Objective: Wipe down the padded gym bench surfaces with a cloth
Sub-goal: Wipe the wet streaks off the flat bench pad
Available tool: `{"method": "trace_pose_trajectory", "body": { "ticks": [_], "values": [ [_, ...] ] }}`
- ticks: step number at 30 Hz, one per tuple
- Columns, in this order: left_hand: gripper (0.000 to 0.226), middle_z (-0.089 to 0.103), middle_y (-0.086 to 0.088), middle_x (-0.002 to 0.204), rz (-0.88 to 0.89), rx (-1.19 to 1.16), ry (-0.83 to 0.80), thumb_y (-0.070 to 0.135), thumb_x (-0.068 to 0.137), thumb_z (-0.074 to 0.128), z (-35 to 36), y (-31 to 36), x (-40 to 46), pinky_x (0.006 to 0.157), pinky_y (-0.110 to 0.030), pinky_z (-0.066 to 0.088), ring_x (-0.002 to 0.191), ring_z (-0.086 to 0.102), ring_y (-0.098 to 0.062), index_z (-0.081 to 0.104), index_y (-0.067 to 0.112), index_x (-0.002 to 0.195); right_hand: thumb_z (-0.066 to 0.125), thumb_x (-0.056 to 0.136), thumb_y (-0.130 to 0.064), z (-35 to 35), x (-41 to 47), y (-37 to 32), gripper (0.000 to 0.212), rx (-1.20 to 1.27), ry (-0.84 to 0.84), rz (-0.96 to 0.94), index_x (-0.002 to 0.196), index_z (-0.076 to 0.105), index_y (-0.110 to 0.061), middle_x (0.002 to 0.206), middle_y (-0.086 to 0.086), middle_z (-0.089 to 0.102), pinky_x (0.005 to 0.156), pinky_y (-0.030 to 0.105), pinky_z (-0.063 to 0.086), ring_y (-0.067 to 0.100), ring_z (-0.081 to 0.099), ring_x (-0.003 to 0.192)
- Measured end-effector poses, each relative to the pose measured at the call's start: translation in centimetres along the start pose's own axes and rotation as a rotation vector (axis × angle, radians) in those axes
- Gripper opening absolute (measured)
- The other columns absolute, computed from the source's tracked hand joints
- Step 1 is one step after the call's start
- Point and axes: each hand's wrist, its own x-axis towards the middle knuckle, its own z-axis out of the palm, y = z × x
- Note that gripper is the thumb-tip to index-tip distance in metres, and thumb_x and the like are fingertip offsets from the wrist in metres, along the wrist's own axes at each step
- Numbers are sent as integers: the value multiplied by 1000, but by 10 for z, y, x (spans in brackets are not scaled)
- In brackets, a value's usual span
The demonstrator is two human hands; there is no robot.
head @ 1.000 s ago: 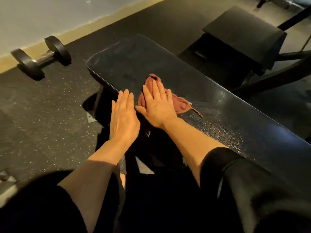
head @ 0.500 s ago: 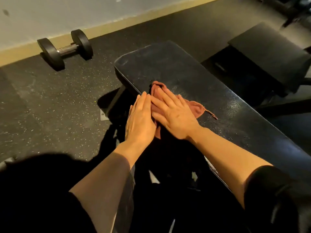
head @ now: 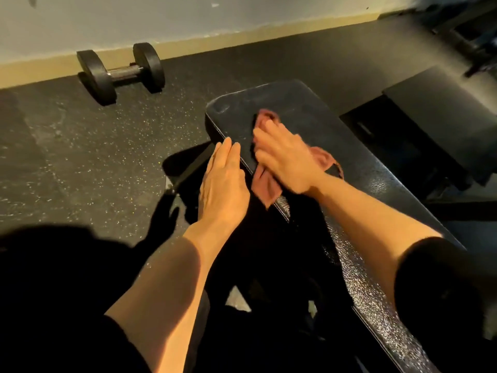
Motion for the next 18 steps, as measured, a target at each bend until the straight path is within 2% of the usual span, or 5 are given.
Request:
{"method": "trace_pose_trajectory", "body": {
  "ticks": [4, 8, 11, 16, 18],
  "values": [
    [55, 9, 2, 160, 30, 10, -17, 21, 100, 45, 0, 2, 9, 116, -27, 10, 147, 2, -12, 22, 14, 150, 30, 99, -47, -1, 61, 28, 55, -68, 54, 325, 148, 28, -22, 158, 3, 17, 113, 62, 12, 27, 10, 146],
    [62, 9, -1, 160, -104, -46, 27, 16, 97, 50, -7, -3, 18, 116, -30, 16, 146, 9, -17, 19, 12, 151, 32, 100, -45, 12, 60, -40, 55, -9, 31, 20, 150, 24, -23, 161, 1, 10, 116, 51, 2, 20, 0, 148],
    [64, 8, -4, 160, -166, -43, 13, 20, 96, 52, -13, -6, 20, 115, -33, 17, 146, 9, -20, 18, 13, 151, 33, 99, -48, 9, 57, -34, 57, 26, 38, -153, 150, 26, -24, 160, 0, 11, 116, 50, 3, 19, 0, 148],
    [70, 5, 1, 160, -121, -65, -10, 25, 95, 55, -15, -4, 22, 114, -29, 17, 146, 8, -15, 15, 17, 152, 28, 98, -52, -1, 104, 15, 58, -35, 28, 200, 149, 29, -24, 160, 1, 16, 114, 61, 9, 24, 7, 148],
    [72, 6, 1, 160, -137, -79, -13, 25, 94, 57, -16, -5, 23, 115, -28, 17, 146, 9, -15, 14, 16, 152, 34, 99, -47, 4, 106, -10, 54, -26, 45, 170, 148, 31, -25, 159, 1, 16, 115, 59, 9, 23, 6, 147]
  ]
}}
